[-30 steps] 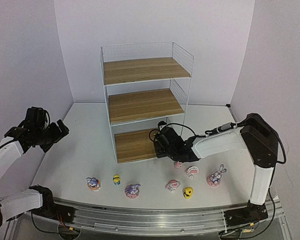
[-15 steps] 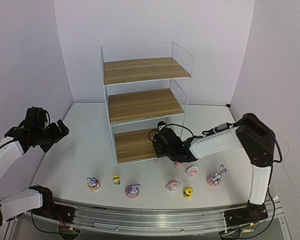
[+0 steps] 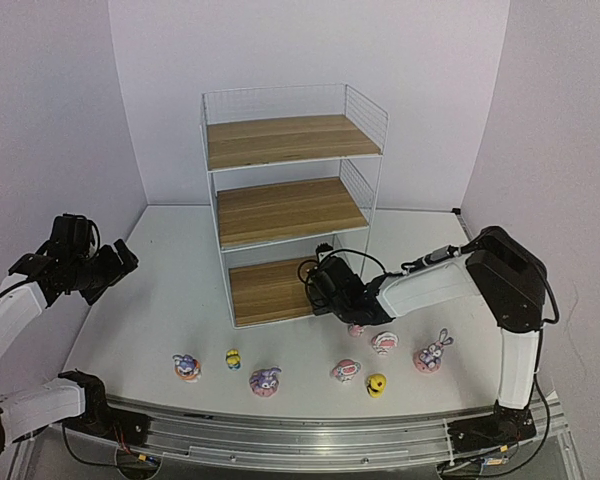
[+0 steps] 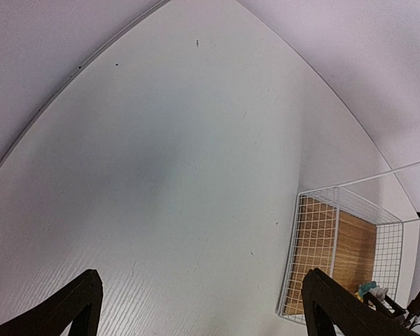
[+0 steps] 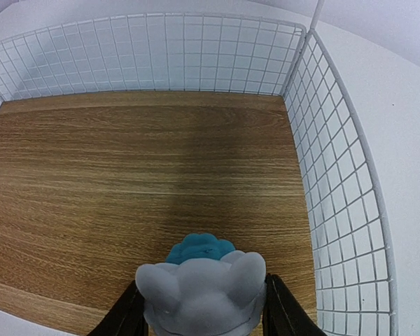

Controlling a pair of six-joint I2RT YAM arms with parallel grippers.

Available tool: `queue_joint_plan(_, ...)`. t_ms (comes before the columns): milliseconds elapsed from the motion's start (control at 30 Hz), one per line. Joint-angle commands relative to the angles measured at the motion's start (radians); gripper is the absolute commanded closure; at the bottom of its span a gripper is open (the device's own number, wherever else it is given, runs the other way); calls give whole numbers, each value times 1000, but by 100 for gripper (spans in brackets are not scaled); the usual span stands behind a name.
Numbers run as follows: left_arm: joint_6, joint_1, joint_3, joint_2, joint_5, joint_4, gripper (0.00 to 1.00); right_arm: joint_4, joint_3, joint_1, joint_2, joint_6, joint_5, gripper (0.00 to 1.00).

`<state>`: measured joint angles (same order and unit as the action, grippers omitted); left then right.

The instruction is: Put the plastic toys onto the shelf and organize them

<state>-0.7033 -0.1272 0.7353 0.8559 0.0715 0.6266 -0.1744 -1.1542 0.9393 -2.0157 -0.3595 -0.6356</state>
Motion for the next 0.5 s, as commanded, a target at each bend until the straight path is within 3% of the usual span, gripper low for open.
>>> queue_joint_plan(0, 17, 5, 4, -15, -3, -25, 0, -36, -34, -9, -14, 7, -23, 62)
queue_joint_plan(467, 17, 5, 4, -16, -3, -24, 0, -38, -15, -9, 6, -4, -26, 42)
